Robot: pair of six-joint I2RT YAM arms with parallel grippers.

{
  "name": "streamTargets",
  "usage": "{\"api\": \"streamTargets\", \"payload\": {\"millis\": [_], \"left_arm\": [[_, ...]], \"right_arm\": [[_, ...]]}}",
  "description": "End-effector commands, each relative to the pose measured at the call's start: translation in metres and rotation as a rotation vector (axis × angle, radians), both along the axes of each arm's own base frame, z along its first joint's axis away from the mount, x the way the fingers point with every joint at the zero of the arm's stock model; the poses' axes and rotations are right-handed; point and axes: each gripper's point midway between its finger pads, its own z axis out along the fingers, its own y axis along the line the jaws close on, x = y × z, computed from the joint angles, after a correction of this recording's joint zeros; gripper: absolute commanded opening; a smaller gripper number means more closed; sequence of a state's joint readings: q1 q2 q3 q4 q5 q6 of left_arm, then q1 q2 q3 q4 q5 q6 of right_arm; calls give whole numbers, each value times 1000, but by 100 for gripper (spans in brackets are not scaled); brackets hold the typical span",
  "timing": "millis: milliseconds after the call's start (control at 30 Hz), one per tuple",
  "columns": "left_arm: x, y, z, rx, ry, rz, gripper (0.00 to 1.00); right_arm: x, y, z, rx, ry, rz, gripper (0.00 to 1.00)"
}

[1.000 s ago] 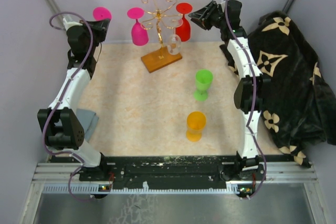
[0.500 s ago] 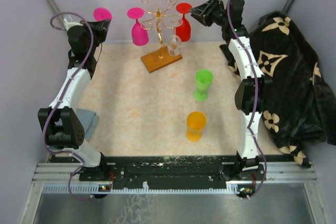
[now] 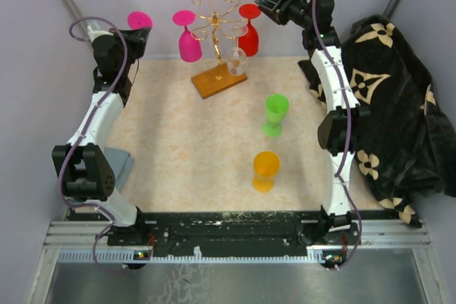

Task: Place the wine glass upside down on the wine glass rack
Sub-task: Adjust the wine rack at the center of the board.

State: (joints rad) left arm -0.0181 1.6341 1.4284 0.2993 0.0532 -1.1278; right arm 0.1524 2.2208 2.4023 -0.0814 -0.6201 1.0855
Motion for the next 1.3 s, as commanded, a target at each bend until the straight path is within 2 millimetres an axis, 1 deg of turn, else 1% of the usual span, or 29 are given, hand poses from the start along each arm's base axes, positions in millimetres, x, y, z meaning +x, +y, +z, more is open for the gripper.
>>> {"api": "streamTargets", "payload": {"millis": [0,133,267,567,933,1100,1267], "left_arm": [[-2,4,28,11,-75,7,4],[-1,4,28,9,-74,5,4],[-1,2,27,4,-73,-3,4],[-1,4,25,12,-68,4,4],[0,2,24,8,-66,-1,4],[0,4,25,10,-68,4,4],[0,4,25,12,-68,6,4]], "right_arm": [[-4,7,12,6,-44,21,37],[-3,5,9,-9,-44,5,37],[-2,6,1,-12,-27,10,37],[-1,12,-23,-18,16,15,36],[4,21,-25,5,7,20,37],[8,28,-31,6,15,25,37],[12,29,-33,10,16,18,37]]}}
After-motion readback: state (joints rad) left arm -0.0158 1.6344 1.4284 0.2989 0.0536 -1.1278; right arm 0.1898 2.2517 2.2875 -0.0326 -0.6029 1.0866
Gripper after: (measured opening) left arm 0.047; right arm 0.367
